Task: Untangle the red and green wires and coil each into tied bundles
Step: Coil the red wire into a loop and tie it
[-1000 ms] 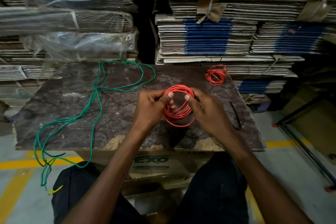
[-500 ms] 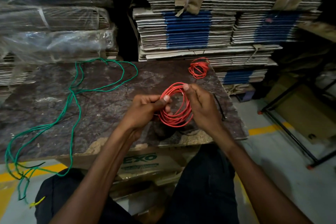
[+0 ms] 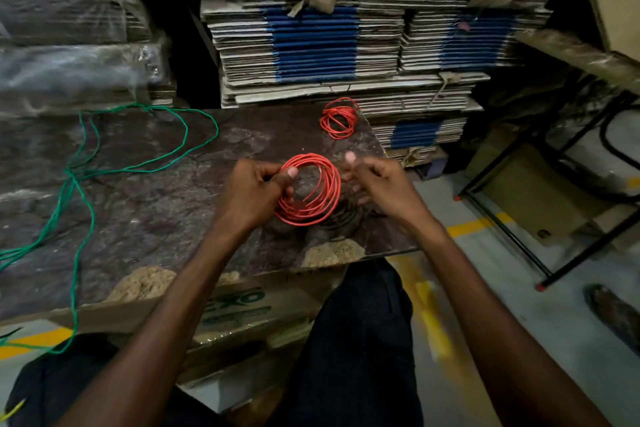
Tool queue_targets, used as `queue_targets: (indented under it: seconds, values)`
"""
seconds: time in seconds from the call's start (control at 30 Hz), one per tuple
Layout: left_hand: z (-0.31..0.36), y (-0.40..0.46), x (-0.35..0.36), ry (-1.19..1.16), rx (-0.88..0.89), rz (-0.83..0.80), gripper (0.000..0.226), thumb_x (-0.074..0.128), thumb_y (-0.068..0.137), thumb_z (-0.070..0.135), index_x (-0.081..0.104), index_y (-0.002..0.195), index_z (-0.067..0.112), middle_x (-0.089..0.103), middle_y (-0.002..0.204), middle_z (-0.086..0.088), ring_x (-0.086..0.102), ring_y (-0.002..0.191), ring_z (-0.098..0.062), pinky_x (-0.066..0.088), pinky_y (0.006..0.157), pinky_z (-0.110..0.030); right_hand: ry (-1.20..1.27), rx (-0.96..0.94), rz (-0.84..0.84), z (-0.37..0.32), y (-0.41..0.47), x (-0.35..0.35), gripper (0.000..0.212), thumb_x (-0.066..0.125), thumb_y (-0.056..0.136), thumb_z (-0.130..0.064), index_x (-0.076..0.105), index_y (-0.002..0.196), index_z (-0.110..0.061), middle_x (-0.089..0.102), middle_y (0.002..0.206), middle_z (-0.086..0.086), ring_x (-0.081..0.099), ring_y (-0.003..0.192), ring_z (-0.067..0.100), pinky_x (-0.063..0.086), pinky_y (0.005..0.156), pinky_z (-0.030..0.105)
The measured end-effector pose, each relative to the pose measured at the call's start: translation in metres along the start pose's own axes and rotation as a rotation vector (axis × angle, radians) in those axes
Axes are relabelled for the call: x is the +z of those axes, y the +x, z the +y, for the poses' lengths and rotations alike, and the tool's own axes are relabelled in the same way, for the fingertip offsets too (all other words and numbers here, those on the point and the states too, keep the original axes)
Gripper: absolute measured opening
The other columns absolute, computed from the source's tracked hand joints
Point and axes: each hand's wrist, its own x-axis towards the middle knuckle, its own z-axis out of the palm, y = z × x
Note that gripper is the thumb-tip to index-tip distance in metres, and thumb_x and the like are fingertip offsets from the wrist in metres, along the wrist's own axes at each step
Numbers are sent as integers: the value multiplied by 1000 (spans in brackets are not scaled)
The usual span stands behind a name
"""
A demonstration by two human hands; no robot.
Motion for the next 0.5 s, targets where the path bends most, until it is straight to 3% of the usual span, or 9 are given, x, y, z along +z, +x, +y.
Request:
queue_targets:
  seconds: [0.1,0.2,0.4,0.5]
  values:
    - [1,0,-1,62,22,11,37,64,91,25,67,59,8,66,54,-10,49,43,-9,42,55,-32,-351,-48,93,22,2,-28,31,63,90,-44,69,74,-18,68,66,-1,64,61,16,50,59,36]
    - [0,0,-4,156,48,40,39,63,92,25,64,54,15,61,49,4,44,35,1,41,53,-30,-576,-8,50,33,-5,-47,12,71,85,-33,72,76,-26,70,70,-6,64,67,9,45,59,27]
    - [3,-4,-8,246,66,67,40,63,92,27,63,53,16,57,43,10,46,37,2,38,52,-27,-622,-20,-63,37,-19,-50,7,72,84,-28,77,87,-23,72,81,-10,65,77,5,51,69,28]
    - [3,-6,-9,256,81,69,37,62,92,30,67,59,12,64,53,-2,56,45,-13,47,56,-35,-636,-39,-71,35,-22,-49,11,67,88,-23,76,94,-21,73,90,-8,65,84,7,52,73,28]
